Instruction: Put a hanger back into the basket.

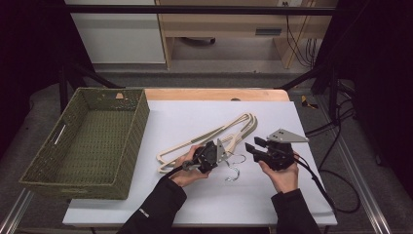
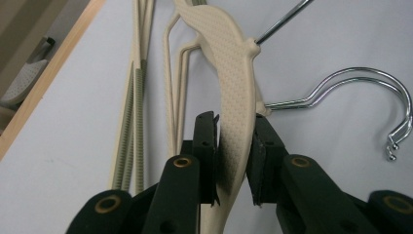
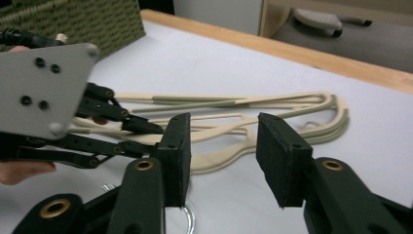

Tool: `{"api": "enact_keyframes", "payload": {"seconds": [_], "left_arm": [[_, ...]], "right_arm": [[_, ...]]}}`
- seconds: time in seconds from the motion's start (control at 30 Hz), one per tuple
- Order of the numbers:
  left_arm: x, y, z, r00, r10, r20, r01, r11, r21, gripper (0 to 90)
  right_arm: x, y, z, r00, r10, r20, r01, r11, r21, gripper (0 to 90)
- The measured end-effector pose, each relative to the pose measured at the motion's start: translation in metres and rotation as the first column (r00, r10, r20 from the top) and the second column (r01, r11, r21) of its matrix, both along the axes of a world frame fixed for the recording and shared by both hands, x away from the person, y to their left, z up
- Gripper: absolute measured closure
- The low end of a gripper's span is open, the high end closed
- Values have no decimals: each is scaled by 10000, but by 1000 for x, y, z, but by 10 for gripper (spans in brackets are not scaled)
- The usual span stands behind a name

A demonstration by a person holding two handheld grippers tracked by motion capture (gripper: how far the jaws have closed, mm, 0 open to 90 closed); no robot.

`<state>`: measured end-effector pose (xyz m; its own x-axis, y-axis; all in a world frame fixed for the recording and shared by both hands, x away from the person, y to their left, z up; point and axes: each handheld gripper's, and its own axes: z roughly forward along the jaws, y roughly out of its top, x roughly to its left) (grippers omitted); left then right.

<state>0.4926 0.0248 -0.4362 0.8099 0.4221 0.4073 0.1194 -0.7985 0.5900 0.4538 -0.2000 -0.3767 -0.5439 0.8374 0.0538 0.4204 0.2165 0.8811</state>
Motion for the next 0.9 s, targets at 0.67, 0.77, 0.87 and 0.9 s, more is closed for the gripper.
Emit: {"api": "enact_keyframes", "payload": {"seconds": [0.67,0.77,0.87,0.9], "left_arm": [[22,52,42,9828,1841,131,-1801,9722,-1496,856],[23,62,47,9801,1985,-15,-1954,9633,-1839,857],[22,71,53,9788,2040,-159,-2024,9535,-2232,858],[20,72,55,9781,2066,-251,-2058,9425,-2634,857]], "right_arm": [[-4,-32,-22,9989,-262,393,238,9980,590,180],[-4,-33,-23,9988,-273,398,249,9979,602,168],[-6,-34,-22,9987,-230,451,203,9981,588,155],[-7,-34,-22,9987,-227,465,198,9978,629,148]]}}
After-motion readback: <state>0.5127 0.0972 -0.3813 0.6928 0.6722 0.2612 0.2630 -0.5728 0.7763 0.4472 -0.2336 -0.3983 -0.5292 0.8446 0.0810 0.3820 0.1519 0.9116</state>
